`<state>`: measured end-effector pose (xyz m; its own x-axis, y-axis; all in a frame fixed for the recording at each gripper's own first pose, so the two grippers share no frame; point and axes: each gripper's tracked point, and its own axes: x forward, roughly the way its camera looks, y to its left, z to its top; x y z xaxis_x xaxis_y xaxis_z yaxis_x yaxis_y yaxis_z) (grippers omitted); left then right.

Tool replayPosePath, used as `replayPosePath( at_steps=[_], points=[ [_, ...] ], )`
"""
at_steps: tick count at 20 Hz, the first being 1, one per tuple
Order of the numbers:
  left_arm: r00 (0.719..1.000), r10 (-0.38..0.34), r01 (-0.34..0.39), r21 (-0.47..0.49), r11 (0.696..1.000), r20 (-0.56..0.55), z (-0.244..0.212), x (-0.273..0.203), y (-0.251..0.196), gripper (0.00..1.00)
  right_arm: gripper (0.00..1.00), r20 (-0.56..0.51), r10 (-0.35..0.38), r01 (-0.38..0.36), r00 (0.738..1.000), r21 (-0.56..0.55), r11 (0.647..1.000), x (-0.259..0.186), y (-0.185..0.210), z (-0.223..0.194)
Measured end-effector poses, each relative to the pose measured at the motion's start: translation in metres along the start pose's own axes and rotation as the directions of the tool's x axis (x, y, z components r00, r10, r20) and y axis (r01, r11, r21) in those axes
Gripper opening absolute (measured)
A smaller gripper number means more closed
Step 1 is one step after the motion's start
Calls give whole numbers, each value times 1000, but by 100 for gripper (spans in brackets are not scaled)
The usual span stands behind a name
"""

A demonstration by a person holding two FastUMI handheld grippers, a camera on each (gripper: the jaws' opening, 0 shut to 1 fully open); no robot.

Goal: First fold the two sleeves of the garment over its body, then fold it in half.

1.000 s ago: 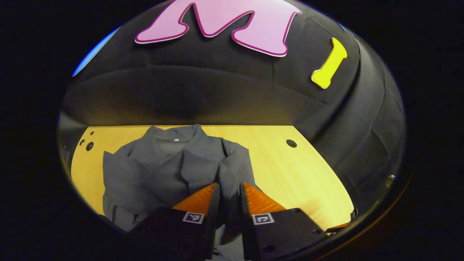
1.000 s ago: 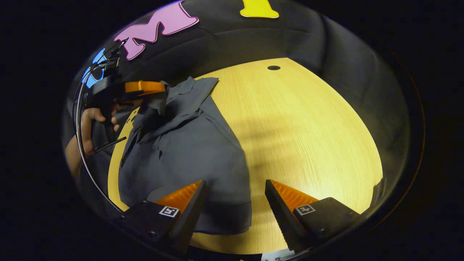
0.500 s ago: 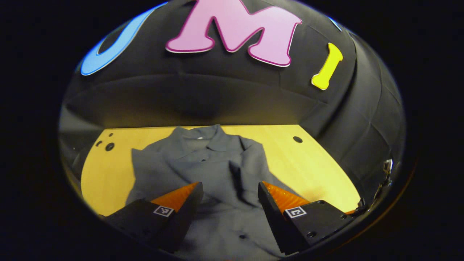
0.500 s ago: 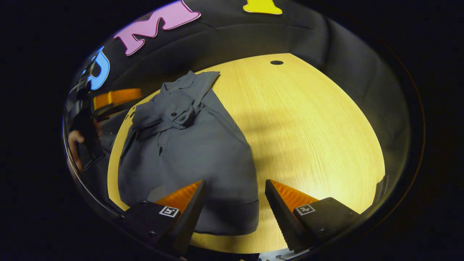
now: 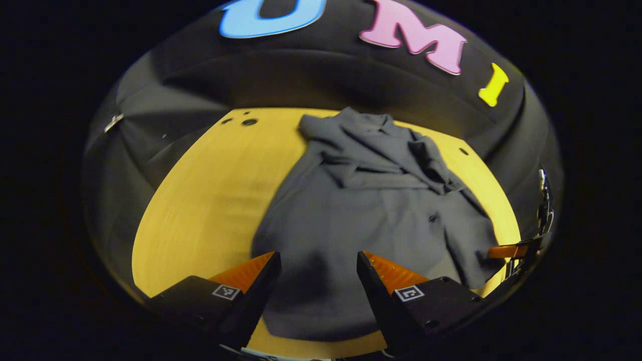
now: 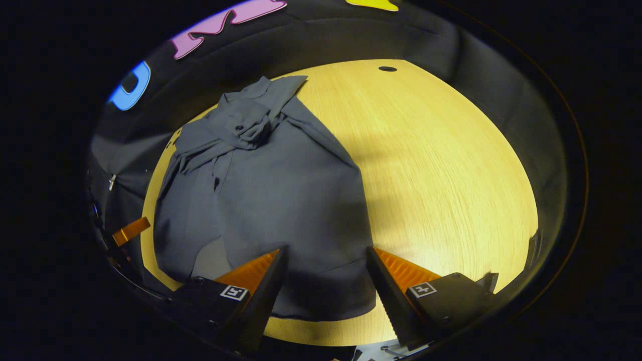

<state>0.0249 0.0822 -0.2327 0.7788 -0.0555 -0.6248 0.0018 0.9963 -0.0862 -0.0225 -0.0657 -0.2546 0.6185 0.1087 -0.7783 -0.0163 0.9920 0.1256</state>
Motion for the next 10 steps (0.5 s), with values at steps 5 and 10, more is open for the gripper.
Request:
replayPosePath(
  at_steps=[5,10],
  points=[
    [998,37,-38,-22,999,-56,-53,-16,26,96,100,-38,-47,41,998,-146,988,8,24,-17],
    [995,-21,18,-32,999,-94,-81,-21,10,96,100,-66,-25,9,998,-225,974,10,56,-30]
  ],
)
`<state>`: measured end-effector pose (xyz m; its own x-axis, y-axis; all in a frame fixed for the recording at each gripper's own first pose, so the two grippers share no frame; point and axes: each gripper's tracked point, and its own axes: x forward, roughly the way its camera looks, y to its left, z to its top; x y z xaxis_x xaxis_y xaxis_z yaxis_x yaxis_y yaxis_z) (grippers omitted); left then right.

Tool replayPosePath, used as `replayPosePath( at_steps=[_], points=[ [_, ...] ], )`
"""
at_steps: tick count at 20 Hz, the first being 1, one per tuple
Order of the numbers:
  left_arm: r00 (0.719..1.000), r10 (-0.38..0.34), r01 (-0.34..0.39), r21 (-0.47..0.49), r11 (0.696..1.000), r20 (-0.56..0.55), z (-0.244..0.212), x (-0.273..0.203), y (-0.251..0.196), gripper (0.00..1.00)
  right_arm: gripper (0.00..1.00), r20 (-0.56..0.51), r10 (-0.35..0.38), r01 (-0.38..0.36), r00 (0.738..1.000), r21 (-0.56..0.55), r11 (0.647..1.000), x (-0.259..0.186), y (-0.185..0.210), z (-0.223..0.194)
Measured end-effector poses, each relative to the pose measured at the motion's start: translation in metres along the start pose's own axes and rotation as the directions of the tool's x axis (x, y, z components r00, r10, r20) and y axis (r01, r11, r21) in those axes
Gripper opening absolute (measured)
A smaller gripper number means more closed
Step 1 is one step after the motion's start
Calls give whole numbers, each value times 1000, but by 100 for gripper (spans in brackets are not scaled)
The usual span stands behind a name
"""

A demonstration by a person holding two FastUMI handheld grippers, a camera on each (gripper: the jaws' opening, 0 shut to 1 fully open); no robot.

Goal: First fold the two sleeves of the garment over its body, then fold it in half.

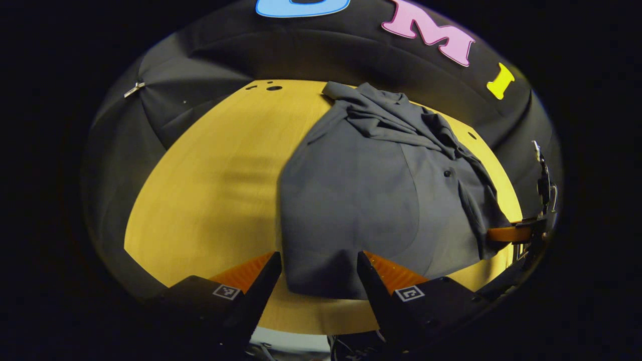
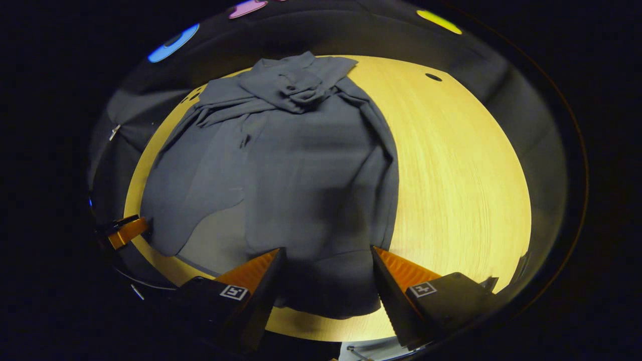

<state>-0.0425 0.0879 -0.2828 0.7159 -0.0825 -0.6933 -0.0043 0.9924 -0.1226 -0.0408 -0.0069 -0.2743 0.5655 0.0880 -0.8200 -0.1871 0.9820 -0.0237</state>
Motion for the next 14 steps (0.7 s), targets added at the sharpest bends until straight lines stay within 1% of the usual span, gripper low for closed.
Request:
replayPosePath(
  at_steps=[3,5,6,7,9,10,12,13,14],
  points=[
    [1000,4,-4,12,1000,-12,-10,5,0,96,100,0,-32,31,1000,-66,997,2,9,-4],
    [1000,10,-10,28,1000,1,-8,8,0,96,99,20,-40,41,999,-45,998,3,13,-1],
    [1000,13,-13,43,999,5,-9,7,0,92,100,32,-47,47,998,-27,999,2,11,0],
    [1000,23,-24,62,998,6,-10,8,1,96,99,46,-51,52,998,-15,999,1,11,1],
    [998,64,-64,120,991,8,-8,16,3,96,99,70,-58,58,996,-4,998,3,12,1],
    [998,70,-70,149,986,2,-11,16,1,96,99,76,-57,57,995,3,998,4,13,0],
    [998,60,-59,158,986,0,-12,14,-6,96,90,75,-52,52,996,3,999,3,20,0],
    [999,50,-48,160,986,-5,-11,15,-9,94,81,79,-42,43,996,-9,999,5,25,1],
    [999,42,-41,175,984,-2,-11,15,-11,93,74,80,-33,35,996,-20,999,5,30,2]
  ],
)
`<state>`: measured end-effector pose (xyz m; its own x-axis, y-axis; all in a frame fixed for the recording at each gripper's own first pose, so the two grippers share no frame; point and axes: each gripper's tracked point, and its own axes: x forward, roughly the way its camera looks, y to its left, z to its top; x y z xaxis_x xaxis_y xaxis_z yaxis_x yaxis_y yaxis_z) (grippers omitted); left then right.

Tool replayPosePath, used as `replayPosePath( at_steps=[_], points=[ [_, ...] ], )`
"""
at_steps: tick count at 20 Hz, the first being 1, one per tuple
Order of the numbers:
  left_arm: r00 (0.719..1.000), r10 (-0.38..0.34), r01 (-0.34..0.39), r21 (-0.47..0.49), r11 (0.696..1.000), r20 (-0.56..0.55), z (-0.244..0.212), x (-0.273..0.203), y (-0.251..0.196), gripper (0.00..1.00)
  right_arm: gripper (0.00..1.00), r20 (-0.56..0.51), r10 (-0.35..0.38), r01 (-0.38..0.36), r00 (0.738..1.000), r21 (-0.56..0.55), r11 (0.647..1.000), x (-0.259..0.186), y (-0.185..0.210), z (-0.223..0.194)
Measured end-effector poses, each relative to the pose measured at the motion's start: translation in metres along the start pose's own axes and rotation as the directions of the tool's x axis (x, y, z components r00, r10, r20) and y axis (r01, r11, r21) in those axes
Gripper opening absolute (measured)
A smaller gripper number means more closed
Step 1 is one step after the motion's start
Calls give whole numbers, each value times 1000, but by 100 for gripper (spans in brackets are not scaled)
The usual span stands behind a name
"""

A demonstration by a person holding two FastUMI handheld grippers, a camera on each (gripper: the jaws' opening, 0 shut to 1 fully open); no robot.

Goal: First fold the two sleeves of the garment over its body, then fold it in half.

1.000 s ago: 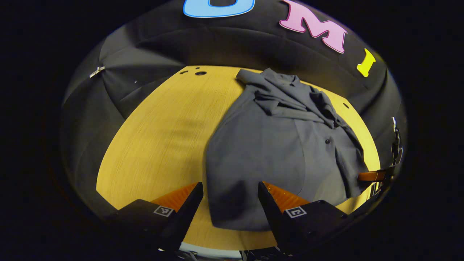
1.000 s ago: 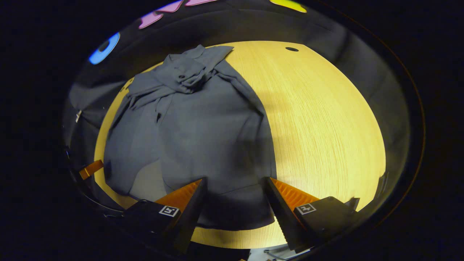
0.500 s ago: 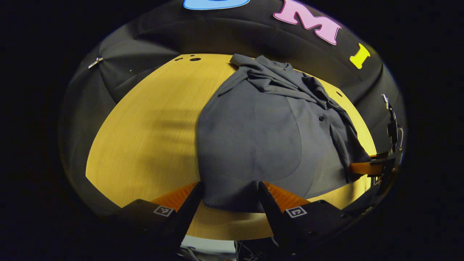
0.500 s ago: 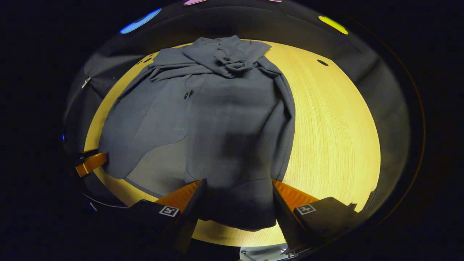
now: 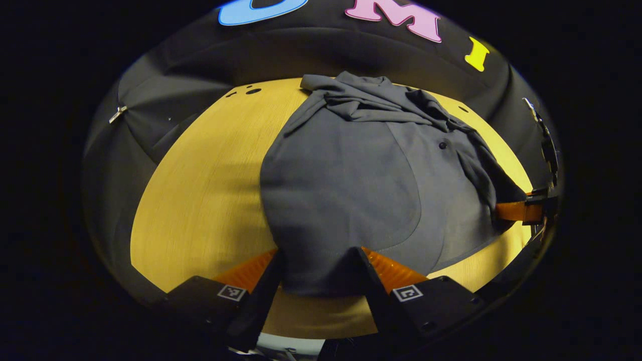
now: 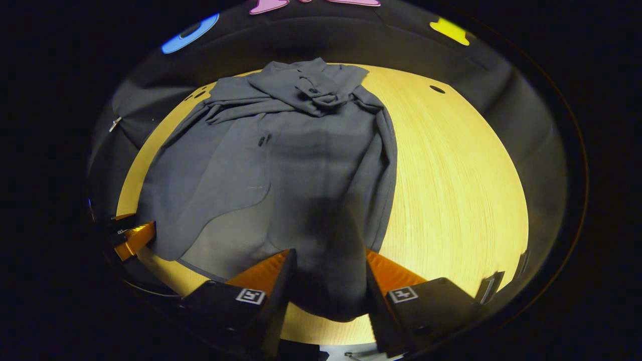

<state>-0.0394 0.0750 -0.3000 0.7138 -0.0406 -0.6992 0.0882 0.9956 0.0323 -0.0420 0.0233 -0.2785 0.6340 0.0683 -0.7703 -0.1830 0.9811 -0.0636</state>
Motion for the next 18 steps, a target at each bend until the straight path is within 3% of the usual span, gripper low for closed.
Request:
replayPosePath(
  at_steps=[1,2,3,4,5,6,7,9,11,17,18],
  points=[
    [1000,-15,15,16,1000,-6,-1,1,-3,88,49,3,6,-6,1000,-9,1000,1,3,2],
    [1000,-22,22,34,999,-3,0,1,-6,81,51,4,13,-12,1000,-12,1000,1,7,2],
    [999,-34,34,45,998,-4,1,1,-10,77,38,6,21,-21,1000,-9,1000,2,8,4],
    [999,-42,42,52,998,-1,2,1,-14,65,32,10,25,-25,1000,4,1000,3,10,3],
    [999,-50,50,57,997,4,3,1,-19,55,18,13,31,-31,999,12,999,1,10,6],
    [998,-60,59,56,997,8,4,1,-25,45,18,12,43,-43,999,27,999,5,10,3],
    [998,-66,65,49,997,14,7,2,-27,37,11,-1,71,-71,997,30,997,2,12,3],
    [997,-76,75,43,996,21,8,3,-29,12,11,-15,113,-112,993,59,992,2,11,5],
    [995,-98,97,32,995,15,8,2,-29,8,8,6,142,-142,990,89,986,-2,12,8],
    [992,-125,125,-62,990,5,19,-7,-27,2,7,31,121,-124,992,123,985,-6,6,12],
    [992,-128,128,-77,989,14,23,-10,-28,6,8,28,128,-130,991,133,983,-10,5,13]
  ],
)
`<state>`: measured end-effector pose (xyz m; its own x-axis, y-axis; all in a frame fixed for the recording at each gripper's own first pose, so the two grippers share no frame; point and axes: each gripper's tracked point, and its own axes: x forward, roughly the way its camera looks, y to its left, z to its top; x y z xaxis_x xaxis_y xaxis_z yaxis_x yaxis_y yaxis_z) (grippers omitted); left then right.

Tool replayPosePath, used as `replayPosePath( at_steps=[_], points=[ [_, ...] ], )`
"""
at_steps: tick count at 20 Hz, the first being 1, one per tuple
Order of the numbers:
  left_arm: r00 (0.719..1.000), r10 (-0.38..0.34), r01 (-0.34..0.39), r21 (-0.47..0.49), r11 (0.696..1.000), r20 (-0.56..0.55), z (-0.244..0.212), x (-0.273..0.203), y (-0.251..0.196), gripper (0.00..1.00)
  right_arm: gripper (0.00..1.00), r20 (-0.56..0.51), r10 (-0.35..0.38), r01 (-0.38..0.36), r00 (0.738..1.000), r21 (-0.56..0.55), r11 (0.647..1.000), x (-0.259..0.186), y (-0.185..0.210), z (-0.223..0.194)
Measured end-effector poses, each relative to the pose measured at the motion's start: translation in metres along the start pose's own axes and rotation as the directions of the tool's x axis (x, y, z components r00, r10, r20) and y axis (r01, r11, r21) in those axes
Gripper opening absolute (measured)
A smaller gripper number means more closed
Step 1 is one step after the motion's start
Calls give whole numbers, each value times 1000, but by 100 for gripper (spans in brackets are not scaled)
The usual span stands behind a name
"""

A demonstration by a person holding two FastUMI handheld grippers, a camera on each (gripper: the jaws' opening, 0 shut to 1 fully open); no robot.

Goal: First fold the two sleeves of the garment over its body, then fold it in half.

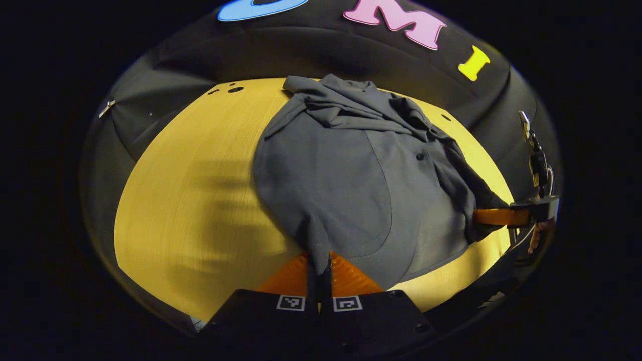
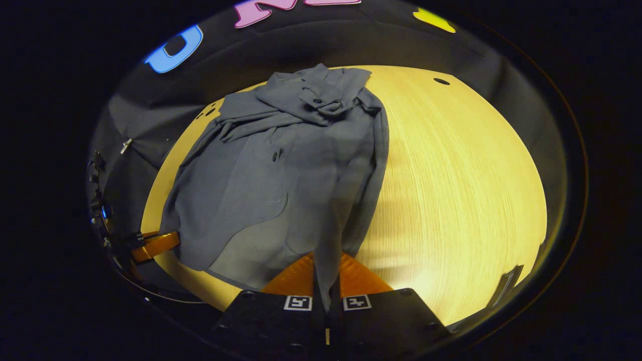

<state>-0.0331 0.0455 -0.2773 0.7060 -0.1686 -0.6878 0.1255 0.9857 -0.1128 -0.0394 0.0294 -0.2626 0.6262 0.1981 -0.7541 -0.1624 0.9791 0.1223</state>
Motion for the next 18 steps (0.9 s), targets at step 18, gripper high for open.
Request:
replayPosePath(
  at_steps=[18],
  points=[
    [985,-13,29,-92,995,171,119,-32,-16,6,7,16,131,-131,991,18,991,-28,14,72]
  ],
)
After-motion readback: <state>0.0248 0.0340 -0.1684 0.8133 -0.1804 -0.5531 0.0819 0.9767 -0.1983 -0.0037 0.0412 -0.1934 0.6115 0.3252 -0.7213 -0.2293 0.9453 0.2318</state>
